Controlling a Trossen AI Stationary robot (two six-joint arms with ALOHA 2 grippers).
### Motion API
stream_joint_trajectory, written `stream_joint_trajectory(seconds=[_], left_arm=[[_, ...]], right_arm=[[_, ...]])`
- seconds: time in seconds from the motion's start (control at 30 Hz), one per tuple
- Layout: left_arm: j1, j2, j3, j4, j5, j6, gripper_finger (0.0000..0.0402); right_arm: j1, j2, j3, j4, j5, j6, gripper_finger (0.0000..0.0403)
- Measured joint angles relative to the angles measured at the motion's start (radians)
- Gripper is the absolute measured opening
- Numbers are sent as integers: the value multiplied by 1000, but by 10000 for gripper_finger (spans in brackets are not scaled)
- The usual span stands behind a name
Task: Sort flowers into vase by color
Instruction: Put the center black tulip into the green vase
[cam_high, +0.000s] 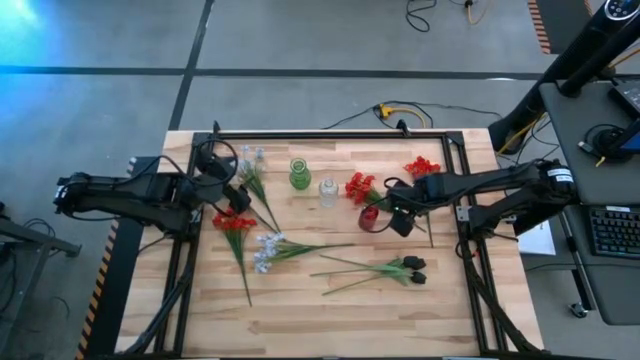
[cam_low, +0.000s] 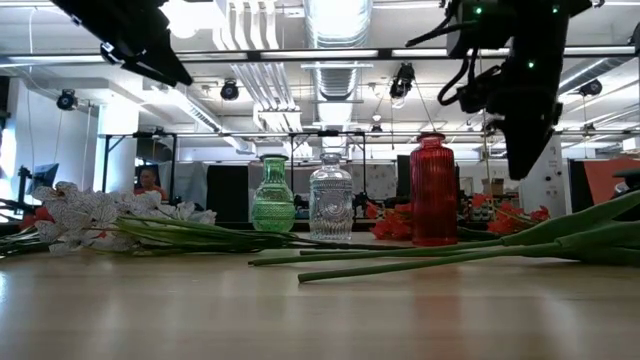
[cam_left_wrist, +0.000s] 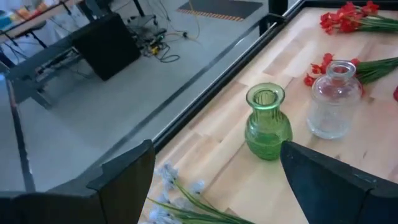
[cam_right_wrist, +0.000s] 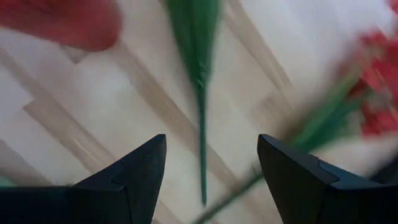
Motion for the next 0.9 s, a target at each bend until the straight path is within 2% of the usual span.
stream_joint_trajectory(seconds=[0.13,0.2,0.33,0.47,0.67,0.83,0.9], left_arm=[[0,-1,15,27,-29,-2,327],[0,2,15,26,-11,-2,327],[0,12,14,-1,10,-37,327],[0,21,13,-2,20,-73,327],[0,40,13,88,171,-54,327],[-2,71,3,164,335,0,327],[-4,88,-2,193,369,0,327]], right_arm=[[0,0,53,-95,4,244,244],[15,0,70,-122,-40,316,244],[104,-2,83,-132,-221,274,244],[232,-2,82,-128,-257,280,244],[411,-2,82,-76,-178,307,236],[517,-1,82,48,-39,255,219],[550,-1,82,132,18,212,214]])
